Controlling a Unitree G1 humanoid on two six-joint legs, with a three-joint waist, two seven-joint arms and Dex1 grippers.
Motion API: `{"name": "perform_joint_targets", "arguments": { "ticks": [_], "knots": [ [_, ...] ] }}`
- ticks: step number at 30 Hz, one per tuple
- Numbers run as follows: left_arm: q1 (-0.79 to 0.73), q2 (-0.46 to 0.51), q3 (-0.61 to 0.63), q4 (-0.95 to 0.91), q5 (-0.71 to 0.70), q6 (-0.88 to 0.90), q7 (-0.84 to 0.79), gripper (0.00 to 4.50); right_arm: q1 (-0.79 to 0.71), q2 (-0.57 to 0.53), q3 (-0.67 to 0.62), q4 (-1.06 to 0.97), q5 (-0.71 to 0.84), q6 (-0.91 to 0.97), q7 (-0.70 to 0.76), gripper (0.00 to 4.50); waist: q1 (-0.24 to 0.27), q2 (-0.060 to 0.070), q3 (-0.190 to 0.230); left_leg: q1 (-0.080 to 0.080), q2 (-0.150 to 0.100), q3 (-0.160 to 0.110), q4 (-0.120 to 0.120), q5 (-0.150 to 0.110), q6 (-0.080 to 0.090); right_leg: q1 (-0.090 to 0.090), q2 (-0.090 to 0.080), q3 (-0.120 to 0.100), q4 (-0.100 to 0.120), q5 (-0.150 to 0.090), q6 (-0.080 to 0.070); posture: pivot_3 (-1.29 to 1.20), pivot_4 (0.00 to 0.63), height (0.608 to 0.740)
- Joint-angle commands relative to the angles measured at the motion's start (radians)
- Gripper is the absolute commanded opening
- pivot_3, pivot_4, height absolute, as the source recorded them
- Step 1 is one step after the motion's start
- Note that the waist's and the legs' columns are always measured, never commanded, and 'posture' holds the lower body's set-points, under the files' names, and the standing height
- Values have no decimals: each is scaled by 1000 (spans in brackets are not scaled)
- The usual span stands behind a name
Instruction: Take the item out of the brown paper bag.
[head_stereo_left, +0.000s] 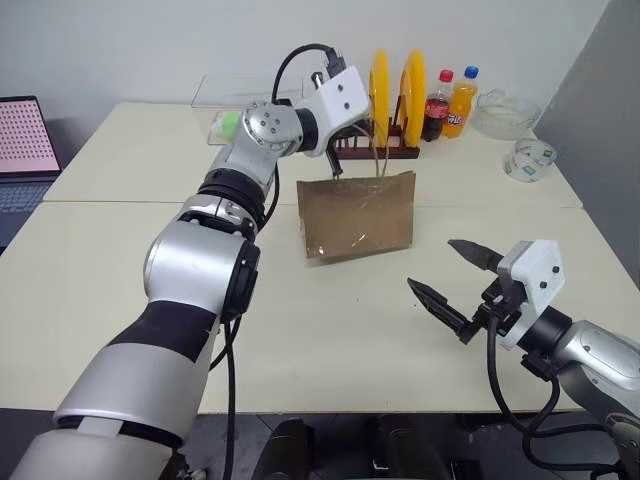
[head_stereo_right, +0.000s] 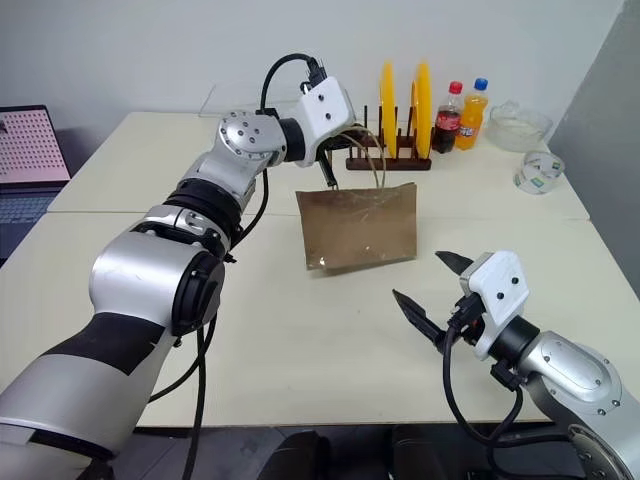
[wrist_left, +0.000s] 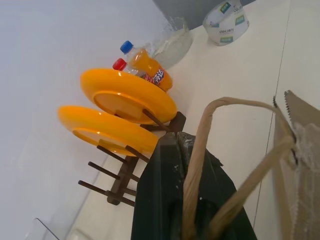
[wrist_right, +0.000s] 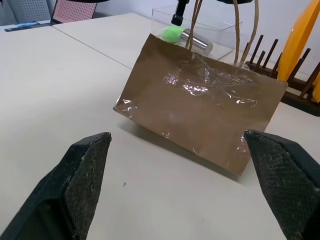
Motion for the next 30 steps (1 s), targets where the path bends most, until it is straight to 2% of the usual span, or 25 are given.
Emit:
{"name": "perform_joint_targets", "arguments": {
  "ticks": [1,10,13,23,30],
  "knots": [
    [-49,5,-6,-21,10,-46,36,38,-17,-13,-5,-39,5,-12,7,4500,0,0,0,0,0,0,0,0,0,0,0,0,0,0,0,0,150,740],
    [-55,-2,8,-17,-10,-32,10,38,-39,-12,4,-25,-1,-20,21,4500,0,0,0,0,0,0,0,0,0,0,0,0,0,0,0,0,150,740],
    [-31,-3,27,-17,-40,-4,-63,603,-46,-11,10,-20,-4,-20,23,4500,0,0,0,0,0,0,0,0,0,0,0,0,0,0,0,0,150,740],
    [18,37,60,-27,-98,51,-243,3687,-78,-18,29,5,-8,-32,58,4500,-2,0,0,0,0,0,0,0,0,0,0,0,1,2,-3,0,150,740],
    [104,126,140,-68,-225,173,-496,3687,-159,-88,59,76,7,10,138,4500,-7,0,0,2,0,2,1,0,0,0,1,0,2,2,-3,0,150,740]
  ]
}}
